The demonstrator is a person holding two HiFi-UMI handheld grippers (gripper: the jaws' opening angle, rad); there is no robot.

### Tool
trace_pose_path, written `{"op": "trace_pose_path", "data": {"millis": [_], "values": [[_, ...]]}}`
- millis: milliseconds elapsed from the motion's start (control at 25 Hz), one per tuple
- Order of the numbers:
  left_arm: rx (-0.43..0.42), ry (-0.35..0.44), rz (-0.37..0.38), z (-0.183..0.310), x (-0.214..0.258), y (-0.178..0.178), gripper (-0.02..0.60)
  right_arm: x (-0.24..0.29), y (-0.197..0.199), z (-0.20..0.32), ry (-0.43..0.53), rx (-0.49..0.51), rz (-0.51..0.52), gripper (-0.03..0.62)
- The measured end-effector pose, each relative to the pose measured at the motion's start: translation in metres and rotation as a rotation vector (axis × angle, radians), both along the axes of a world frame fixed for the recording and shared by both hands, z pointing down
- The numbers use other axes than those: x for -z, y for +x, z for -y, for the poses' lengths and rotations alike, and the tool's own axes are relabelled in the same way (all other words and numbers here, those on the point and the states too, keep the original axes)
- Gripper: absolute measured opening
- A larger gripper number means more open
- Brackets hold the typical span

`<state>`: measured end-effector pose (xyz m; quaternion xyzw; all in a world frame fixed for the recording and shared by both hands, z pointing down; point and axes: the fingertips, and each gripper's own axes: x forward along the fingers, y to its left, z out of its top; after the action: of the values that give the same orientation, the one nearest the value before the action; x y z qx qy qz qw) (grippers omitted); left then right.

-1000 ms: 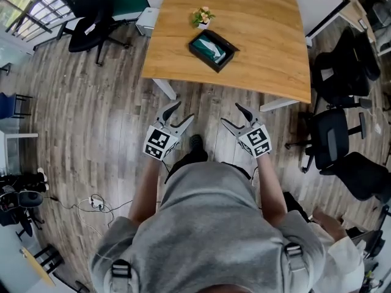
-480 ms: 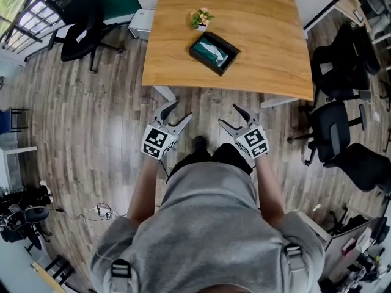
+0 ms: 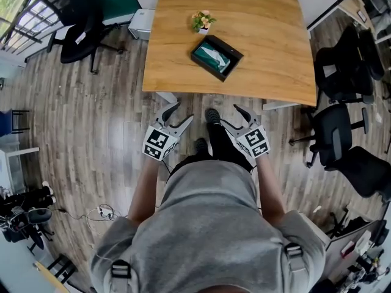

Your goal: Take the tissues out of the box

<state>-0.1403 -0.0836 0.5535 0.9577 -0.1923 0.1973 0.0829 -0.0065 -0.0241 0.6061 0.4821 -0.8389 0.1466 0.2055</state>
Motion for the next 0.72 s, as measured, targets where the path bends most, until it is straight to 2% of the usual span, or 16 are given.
{"op": "trace_pose_path", "data": {"millis": [400,720], "values": [[0.015,-0.002,0.046,0.058,-0.002,0.028,0.255,-0.004,0.019,0.072,0.004,0.05,0.019,0.305],[0.037,-0.027,0.063,0.097,-0.012,0.053,0.255,-0.015,0.035,0.115,-0.033,0.109,0.026,0.295]]}}
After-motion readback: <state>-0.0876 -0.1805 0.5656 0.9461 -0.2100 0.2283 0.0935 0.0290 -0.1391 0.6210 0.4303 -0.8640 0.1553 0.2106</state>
